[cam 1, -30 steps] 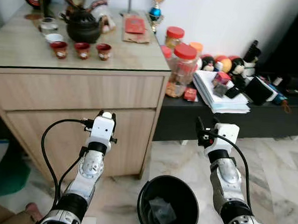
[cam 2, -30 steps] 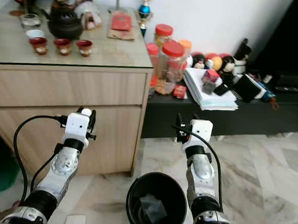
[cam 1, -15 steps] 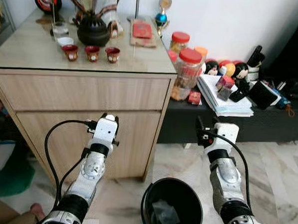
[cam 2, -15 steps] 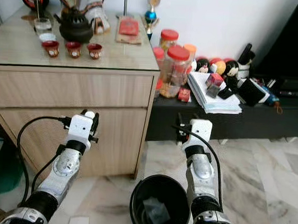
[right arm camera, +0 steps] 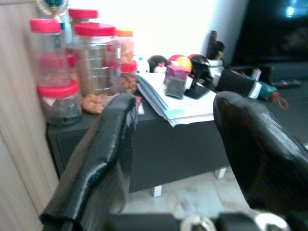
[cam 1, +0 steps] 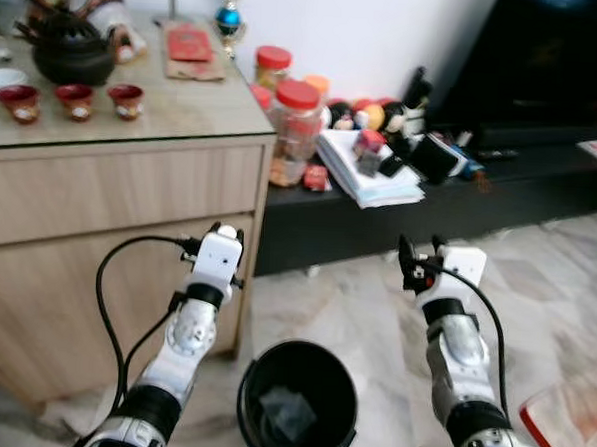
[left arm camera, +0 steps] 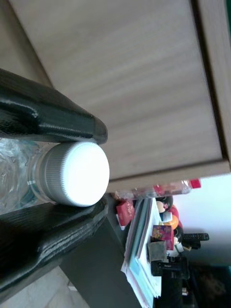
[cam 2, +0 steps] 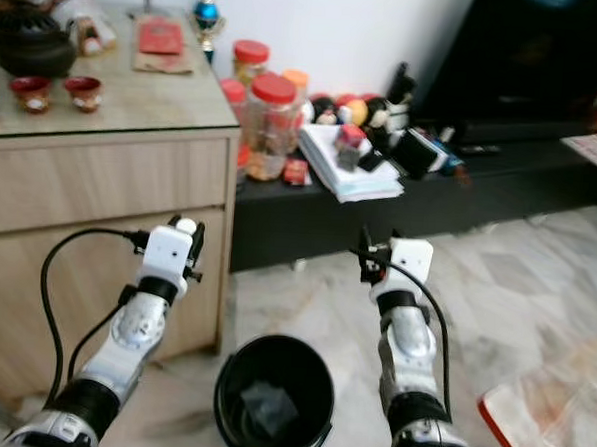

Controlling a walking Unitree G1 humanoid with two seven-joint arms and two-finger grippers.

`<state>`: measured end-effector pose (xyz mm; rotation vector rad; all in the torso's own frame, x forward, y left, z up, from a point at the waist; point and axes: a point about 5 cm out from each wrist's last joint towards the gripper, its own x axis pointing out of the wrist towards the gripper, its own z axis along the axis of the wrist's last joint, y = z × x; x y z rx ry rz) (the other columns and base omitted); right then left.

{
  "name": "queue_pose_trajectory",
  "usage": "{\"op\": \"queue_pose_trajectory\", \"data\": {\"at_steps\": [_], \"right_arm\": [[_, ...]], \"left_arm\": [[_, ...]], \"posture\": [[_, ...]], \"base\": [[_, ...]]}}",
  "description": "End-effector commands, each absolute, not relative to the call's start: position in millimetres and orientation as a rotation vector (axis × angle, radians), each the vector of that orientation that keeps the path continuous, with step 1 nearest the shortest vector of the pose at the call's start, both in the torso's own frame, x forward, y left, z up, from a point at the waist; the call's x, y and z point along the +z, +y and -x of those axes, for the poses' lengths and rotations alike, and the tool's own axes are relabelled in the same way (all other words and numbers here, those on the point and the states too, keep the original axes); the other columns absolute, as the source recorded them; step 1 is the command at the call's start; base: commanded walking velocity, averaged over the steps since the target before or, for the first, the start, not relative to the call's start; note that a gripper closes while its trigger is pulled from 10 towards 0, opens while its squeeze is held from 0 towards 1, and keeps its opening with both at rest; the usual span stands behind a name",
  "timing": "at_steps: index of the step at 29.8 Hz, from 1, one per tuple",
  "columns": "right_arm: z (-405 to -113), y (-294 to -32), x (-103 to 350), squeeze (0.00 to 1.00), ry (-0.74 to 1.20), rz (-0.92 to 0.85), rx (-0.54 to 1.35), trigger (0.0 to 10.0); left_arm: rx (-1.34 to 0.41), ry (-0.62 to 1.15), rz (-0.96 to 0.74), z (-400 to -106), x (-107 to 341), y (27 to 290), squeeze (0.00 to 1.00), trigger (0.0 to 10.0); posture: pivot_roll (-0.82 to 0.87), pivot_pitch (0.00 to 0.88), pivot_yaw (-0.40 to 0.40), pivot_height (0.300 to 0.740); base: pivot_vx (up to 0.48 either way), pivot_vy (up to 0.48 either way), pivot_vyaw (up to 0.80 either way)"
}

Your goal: Picking trash to rubbish bin

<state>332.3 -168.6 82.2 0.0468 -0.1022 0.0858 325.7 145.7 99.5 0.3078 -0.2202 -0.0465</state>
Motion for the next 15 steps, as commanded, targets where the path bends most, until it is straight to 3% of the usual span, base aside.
{"op": "queue_pose_trajectory", "data": {"at_steps": [1,5,11,15], "right_arm": [[-332.4,-177.6,83.5,0.00,-0.102,-0.035,0.066,10.0],[-332.4,-177.0,83.5,0.00,-0.102,-0.039,0.071,10.0],[-332.4,-176.1,83.3,0.00,-0.100,-0.044,0.078,10.0],[-332.5,-171.5,83.1,0.00,-0.100,-0.050,0.102,10.0]], "left_arm": [[-0.074,-0.247,-0.290,-327.3,105.0,133.7,0.00,10.0],[-0.080,-0.249,-0.289,-327.7,105.7,132.4,0.00,10.0],[-0.083,-0.249,-0.291,-327.7,105.9,132.5,0.00,10.0],[-0.084,-0.246,-0.287,-327.8,105.8,132.6,0.00,10.0]], "posture": [[0.20,0.000,-0.092,0.740],[0.20,0.000,-0.092,0.740],[0.20,0.000,-0.092,0.740],[0.20,0.000,-0.092,0.740]], "base": [[0.000,0.000,0.00],[0.000,0.000,0.00],[0.000,0.000,-0.68],[0.000,0.000,0.00]]}}
